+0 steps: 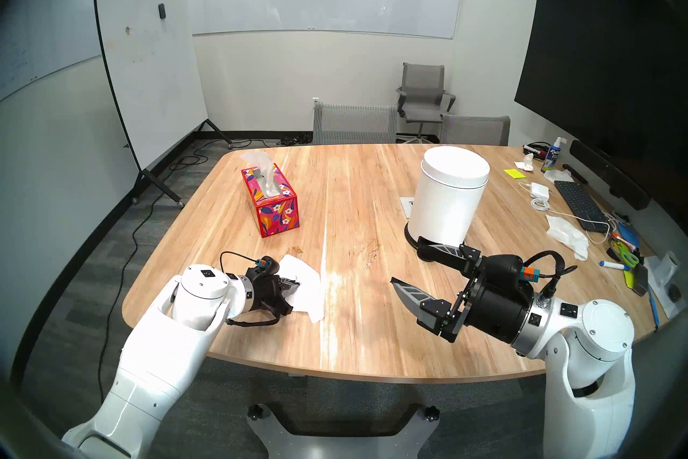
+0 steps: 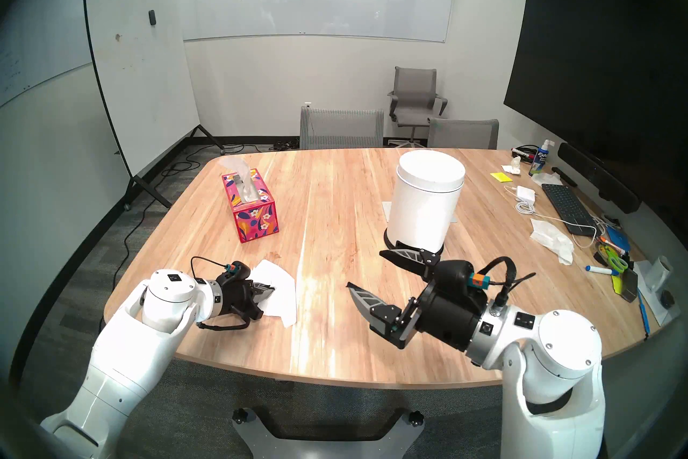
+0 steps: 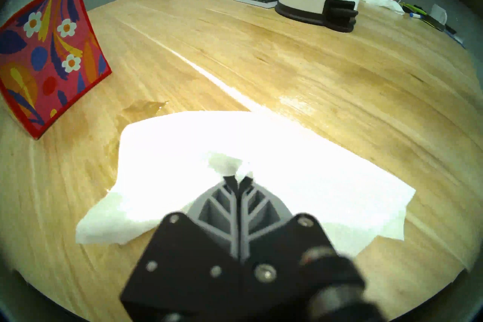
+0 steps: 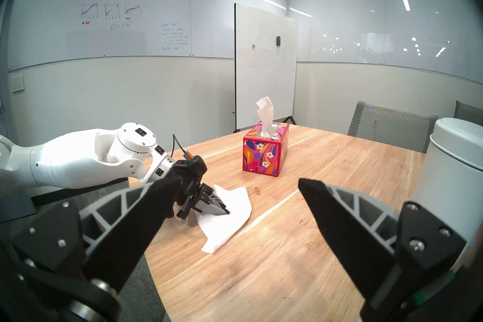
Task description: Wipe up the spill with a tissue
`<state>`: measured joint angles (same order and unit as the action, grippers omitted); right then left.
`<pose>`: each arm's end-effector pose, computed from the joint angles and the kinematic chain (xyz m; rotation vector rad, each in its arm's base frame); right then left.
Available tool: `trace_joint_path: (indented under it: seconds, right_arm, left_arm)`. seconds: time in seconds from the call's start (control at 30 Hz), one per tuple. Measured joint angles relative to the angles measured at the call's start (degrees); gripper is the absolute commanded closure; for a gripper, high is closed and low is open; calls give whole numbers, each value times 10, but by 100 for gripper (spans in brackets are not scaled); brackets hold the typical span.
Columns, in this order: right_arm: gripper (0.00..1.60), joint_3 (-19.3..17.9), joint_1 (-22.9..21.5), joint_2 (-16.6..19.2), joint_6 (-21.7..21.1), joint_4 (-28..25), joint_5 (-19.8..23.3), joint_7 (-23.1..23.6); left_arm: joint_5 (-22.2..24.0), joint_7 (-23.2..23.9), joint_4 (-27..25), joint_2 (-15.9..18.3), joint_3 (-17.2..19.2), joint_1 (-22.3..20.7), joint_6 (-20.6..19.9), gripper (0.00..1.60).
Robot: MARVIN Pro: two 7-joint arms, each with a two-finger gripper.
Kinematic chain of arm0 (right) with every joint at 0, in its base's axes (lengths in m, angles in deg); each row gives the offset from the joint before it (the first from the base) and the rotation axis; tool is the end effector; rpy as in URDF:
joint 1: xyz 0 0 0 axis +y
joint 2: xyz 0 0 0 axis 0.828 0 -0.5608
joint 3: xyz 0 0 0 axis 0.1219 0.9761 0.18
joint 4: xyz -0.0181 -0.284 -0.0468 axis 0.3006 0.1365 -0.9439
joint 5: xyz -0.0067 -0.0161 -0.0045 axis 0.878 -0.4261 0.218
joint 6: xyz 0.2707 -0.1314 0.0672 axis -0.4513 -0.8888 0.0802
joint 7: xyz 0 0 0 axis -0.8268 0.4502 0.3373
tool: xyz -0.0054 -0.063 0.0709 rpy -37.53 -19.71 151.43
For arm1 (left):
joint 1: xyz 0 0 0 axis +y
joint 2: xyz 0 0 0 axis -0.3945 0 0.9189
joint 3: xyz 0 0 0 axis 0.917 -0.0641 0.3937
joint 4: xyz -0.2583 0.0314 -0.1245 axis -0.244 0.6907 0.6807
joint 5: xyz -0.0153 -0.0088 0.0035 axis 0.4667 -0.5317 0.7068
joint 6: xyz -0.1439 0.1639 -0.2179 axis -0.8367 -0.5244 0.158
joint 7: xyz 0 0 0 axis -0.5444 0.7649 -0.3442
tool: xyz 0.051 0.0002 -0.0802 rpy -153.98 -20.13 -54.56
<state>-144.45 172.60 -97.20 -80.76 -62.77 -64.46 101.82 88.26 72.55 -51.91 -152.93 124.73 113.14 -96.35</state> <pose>0.2379 0.0010 -0.1743 -1.7949 -0.8726 -1.6514 0.3807 0.0166 -0.3381 2.4159 -0.9019 1.1950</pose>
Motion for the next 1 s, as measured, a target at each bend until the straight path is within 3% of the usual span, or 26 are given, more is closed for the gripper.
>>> trace_joint_path:
  seconds: [0.13, 0.7, 1.0]
  right_arm:
    - [0, 0, 0, 0, 0, 0, 0, 0]
    - [0, 0, 0, 0, 0, 0, 0, 0]
    - [0, 0, 0, 0, 0, 0, 0, 0]
  left_arm:
    - [0, -14, 1, -10, -7, -4, -8, 160]
    - [-3, -55, 93, -66, -36, -93, -19, 160]
    - [-3, -66, 145, -81, -36, -128, 3, 160]
